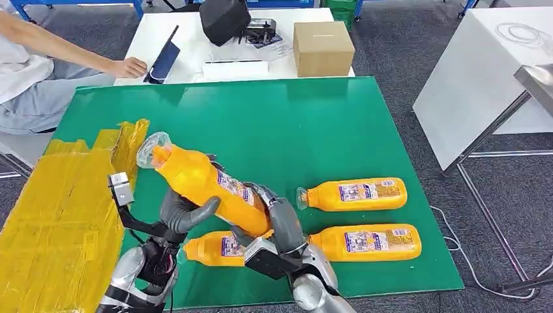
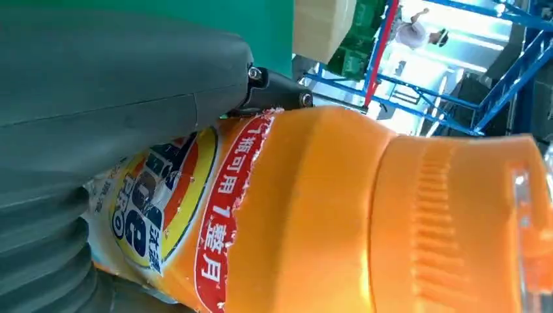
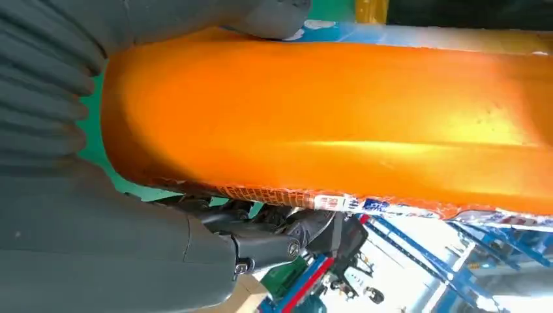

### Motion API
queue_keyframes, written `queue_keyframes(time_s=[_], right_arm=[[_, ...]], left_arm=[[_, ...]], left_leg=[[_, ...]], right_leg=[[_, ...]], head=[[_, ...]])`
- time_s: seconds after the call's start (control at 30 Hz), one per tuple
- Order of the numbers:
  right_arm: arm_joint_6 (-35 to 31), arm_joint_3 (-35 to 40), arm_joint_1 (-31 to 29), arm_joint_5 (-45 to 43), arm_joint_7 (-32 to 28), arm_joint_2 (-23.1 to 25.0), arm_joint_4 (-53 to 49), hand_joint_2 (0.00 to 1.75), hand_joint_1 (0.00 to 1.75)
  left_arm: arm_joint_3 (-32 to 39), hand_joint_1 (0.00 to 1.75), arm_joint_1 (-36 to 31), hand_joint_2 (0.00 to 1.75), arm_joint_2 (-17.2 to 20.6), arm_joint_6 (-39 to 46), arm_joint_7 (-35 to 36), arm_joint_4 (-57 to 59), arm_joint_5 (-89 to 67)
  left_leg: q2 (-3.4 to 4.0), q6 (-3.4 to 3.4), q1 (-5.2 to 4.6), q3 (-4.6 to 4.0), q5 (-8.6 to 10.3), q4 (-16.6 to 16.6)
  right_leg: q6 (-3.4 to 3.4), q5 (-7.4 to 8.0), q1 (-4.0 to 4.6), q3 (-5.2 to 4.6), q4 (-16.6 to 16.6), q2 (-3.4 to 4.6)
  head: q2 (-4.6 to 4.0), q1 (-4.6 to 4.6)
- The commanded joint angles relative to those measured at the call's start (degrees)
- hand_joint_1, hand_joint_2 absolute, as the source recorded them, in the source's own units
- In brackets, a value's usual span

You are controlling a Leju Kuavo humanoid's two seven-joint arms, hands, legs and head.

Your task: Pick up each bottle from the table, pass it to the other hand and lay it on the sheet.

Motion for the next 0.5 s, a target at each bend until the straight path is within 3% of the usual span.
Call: queue_keyframes(time_s=[0.03,0.07,0.13,0.23,0.37,0.5], right_arm=[[-1.2,2.5,-0.5,-1.6,-1.0,-2.1,-8.5,1.75,0.16],[-1.1,2.3,-0.2,-1.9,-0.9,-2.4,-9.7,1.75,0.00],[-2.0,1.2,1.4,-2.3,-0.9,-3.3,-14.8,1.75,0.00],[-1.6,0.9,2.0,-2.6,-0.6,-3.8,-16.7,1.75,0.00],[-3.0,-2.5,4.5,-4.0,-1.7,-4.0,-22.2,1.75,0.00],[-2.4,-3.0,5.0,-4.2,-1.7,-4.2,-23.4,1.75,0.00]], left_arm=[[2.7,1.75,0.0,1.75,0.9,4.5,-1.4,1.1,-4.4],[3.1,1.75,0.0,1.75,1.3,6.8,-3.3,0.2,-7.8],[4.5,1.75,0.1,1.75,3.0,14.7,-6.7,-3.3,-19.2],[5.4,1.75,0.1,1.75,3.2,14.4,-6.1,-4.3,-19.4],[8.3,1.75,-0.9,1.75,4.9,33.9,-7.5,-3.8,-48.2],[9.2,1.75,-0.8,1.75,4.8,33.7,-7.6,-3.9,-48.4]], left_leg=[[0.19,-0.02,0.05,0.18,-0.11,0.0],[0.12,-0.01,-0.01,0.05,-0.05,0.0],[0.20,-0.04,0.05,0.18,-0.12,0.0],[0.13,-0.04,0.09,0.01,-0.06,0.1],[-0.04,-0.03,0.09,0.16,-0.10,0.0],[0.01,-0.02,0.07,0.10,-0.05,0.0]], right_leg=[[-0.12,-0.05,0.07,0.16,0.0,0.10],[-0.06,-0.02,0.00,0.02,0.0,0.07],[-0.13,-0.06,0.08,0.15,0.0,0.11],[-0.10,-0.03,0.10,-0.05,0.0,0.05],[-0.12,-0.08,0.10,0.17,-0.1,-0.08],[-0.11,-0.06,0.06,0.10,0.0,-0.11]], head=[[0.00,0.00],[0.00,0.00],[0.00,0.02],[0.00,-0.04],[0.00,-0.02],[0.00,0.00]])
